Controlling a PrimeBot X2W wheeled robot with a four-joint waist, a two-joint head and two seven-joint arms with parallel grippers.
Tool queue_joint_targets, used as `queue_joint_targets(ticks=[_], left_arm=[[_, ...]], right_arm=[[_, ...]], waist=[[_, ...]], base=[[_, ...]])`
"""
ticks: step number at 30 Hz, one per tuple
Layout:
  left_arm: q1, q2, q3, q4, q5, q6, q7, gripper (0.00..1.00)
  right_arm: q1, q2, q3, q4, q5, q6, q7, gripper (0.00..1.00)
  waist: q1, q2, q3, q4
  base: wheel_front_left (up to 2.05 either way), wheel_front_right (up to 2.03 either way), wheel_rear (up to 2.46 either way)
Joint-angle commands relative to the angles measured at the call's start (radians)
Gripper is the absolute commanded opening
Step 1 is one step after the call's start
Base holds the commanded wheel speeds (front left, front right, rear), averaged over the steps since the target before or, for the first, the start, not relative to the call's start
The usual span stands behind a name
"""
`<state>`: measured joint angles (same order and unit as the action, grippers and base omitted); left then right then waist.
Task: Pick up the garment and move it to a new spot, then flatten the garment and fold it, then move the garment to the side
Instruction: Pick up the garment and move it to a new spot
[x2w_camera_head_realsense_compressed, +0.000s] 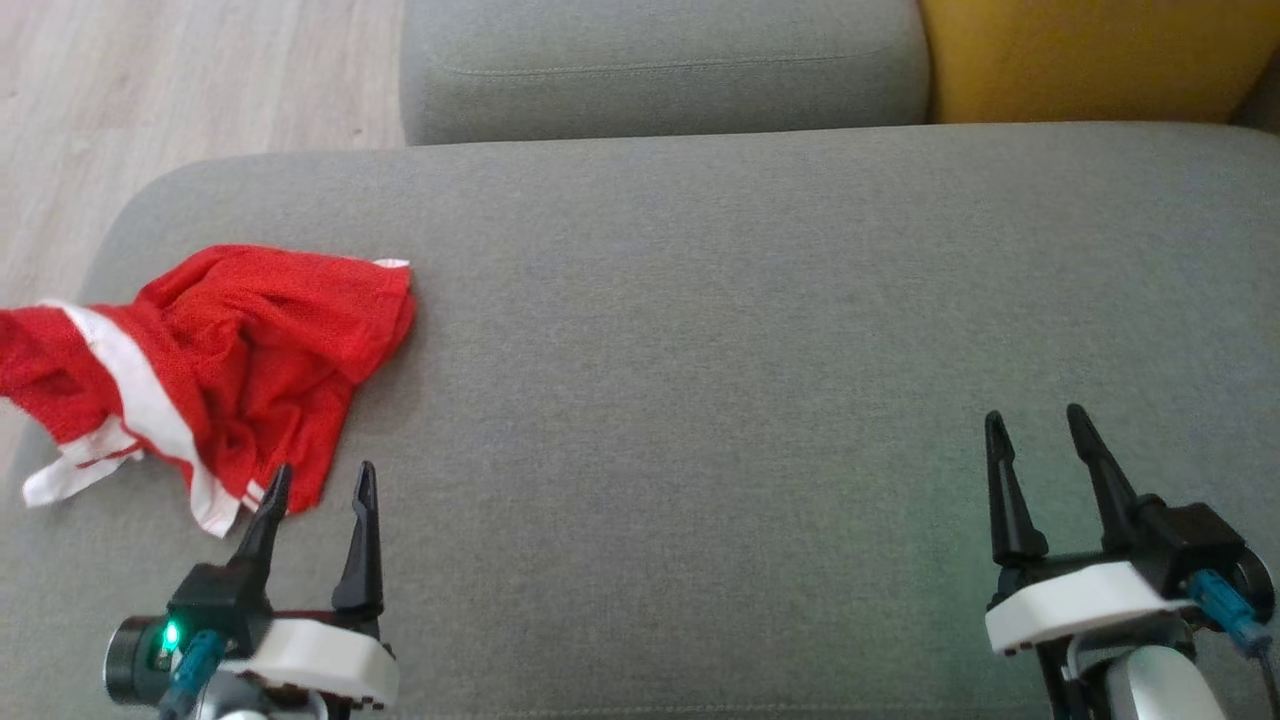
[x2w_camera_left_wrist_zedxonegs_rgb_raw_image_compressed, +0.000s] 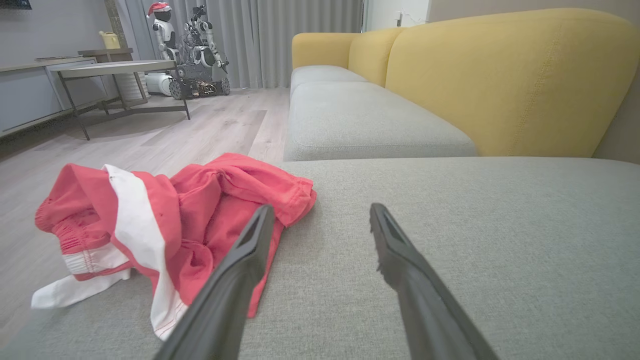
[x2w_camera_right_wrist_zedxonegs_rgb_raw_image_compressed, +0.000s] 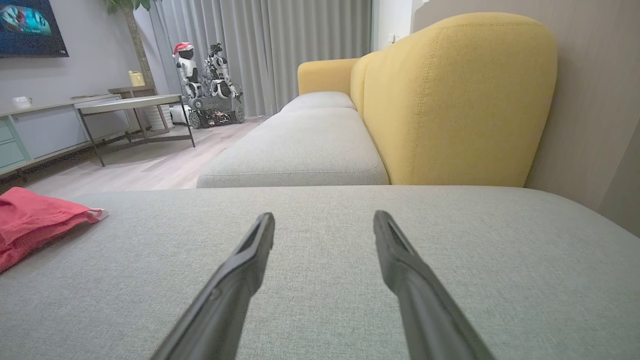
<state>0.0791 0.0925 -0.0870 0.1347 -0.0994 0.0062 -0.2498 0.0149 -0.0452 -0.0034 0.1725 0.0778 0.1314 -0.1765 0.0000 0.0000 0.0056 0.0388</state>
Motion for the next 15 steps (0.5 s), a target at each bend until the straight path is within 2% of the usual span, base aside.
queue_joint_targets(ticks=[1, 7, 15], left_arm=[[-0.048, 0.003, 0.035, -0.027, 0.003, -0.003, -0.012, 1.00], [-0.061, 0.000, 0.036, -0.025, 0.004, -0.007, -0.012, 1.00], [-0.065, 0.000, 0.069, -0.025, -0.005, -0.001, -0.012, 1.00]], right_arm=[[-0.022, -0.005, 0.021, -0.039, -0.003, -0.001, -0.003, 1.00], [-0.017, -0.005, 0.026, -0.062, -0.007, -0.001, 0.002, 1.00], [-0.007, -0.005, 0.062, -0.117, -0.013, -0.001, 0.026, 1.00]], waist=[[0.0000, 0.0000, 0.001, 0.011], [0.0000, 0.0000, 0.001, 0.089], [0.0000, 0.0000, -0.003, 0.250]], base=[[0.00, 0.00, 0.00], [0.00, 0.00, 0.00], [0.00, 0.00, 0.00]])
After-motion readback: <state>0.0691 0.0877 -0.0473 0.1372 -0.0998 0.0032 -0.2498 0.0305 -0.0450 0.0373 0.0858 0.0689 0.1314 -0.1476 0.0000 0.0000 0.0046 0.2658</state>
